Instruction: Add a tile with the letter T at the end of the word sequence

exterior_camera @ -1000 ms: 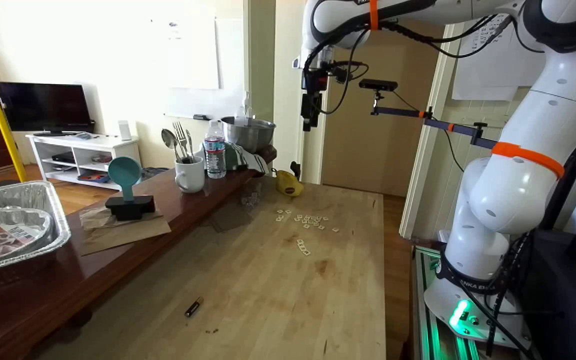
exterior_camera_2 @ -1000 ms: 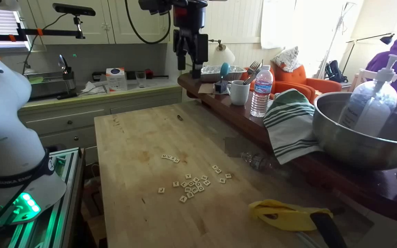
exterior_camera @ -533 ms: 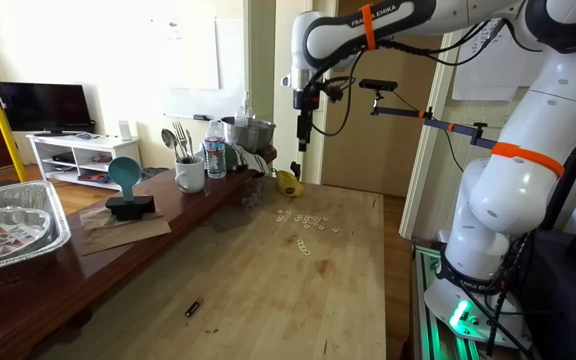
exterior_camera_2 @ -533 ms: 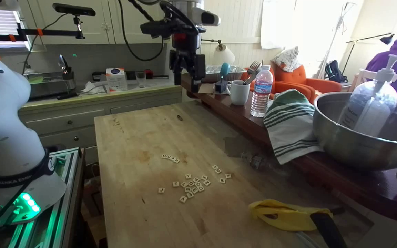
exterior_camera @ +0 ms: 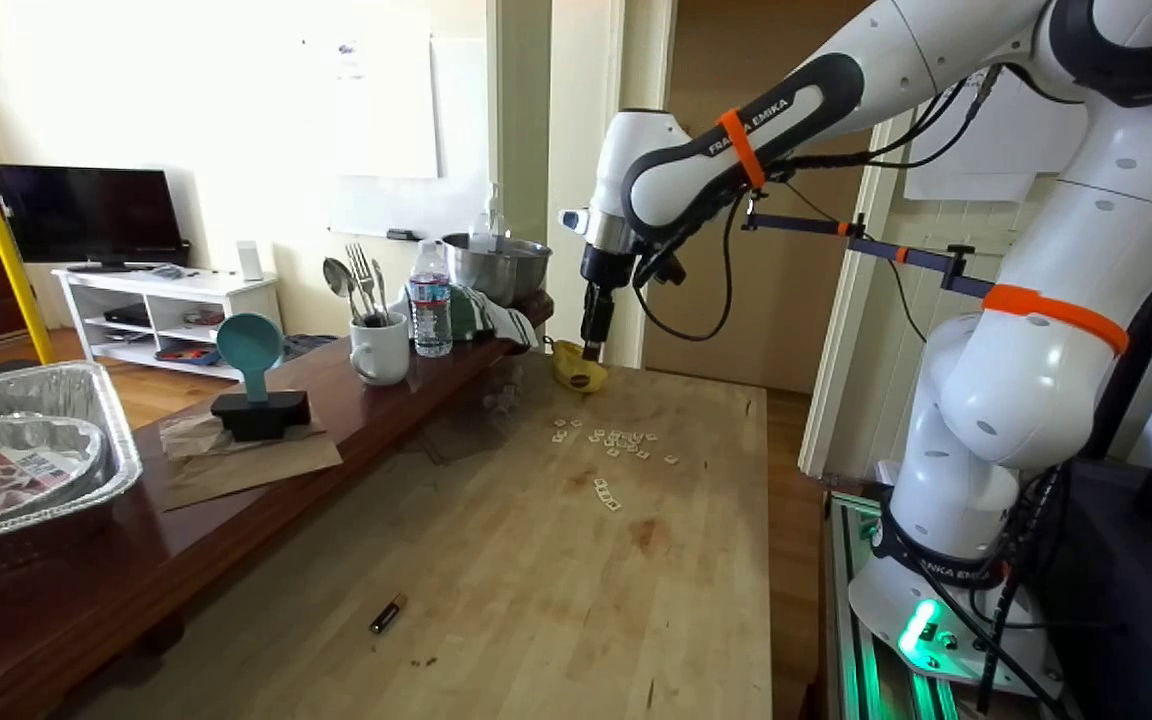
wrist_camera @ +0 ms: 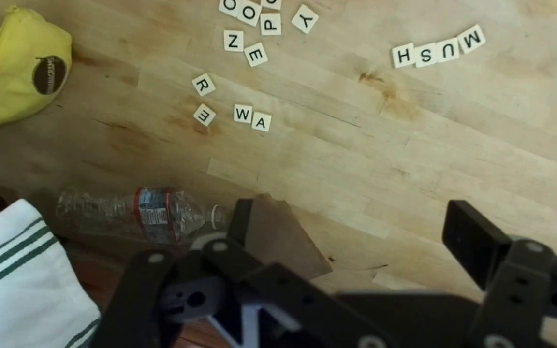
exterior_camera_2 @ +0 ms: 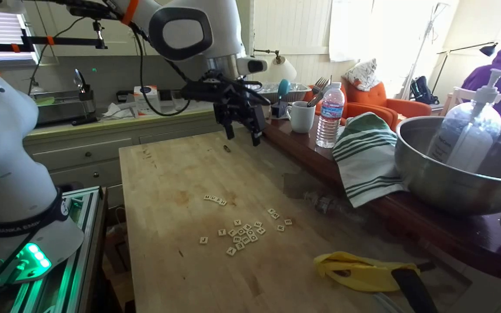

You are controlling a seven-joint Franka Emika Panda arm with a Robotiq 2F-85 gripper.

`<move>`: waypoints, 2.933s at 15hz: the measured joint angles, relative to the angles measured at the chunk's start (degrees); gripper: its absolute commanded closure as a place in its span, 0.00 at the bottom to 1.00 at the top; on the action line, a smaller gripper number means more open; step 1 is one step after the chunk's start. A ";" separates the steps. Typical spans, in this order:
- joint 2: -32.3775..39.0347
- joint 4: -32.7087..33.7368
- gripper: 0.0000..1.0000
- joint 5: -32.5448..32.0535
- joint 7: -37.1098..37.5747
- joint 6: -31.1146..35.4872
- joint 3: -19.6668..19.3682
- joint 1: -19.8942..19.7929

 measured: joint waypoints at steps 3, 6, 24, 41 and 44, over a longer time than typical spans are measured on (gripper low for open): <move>0.58 -3.75 0.00 1.75 -6.73 5.53 -2.23 0.21; 1.06 -4.67 0.00 2.07 -9.16 6.64 -3.15 0.05; 14.00 -2.59 0.87 4.74 -13.78 11.12 -3.61 -1.33; 22.61 -2.10 1.00 13.63 -35.85 15.28 0.79 -9.52; 23.38 -2.10 1.00 14.32 -36.46 15.28 1.34 -10.11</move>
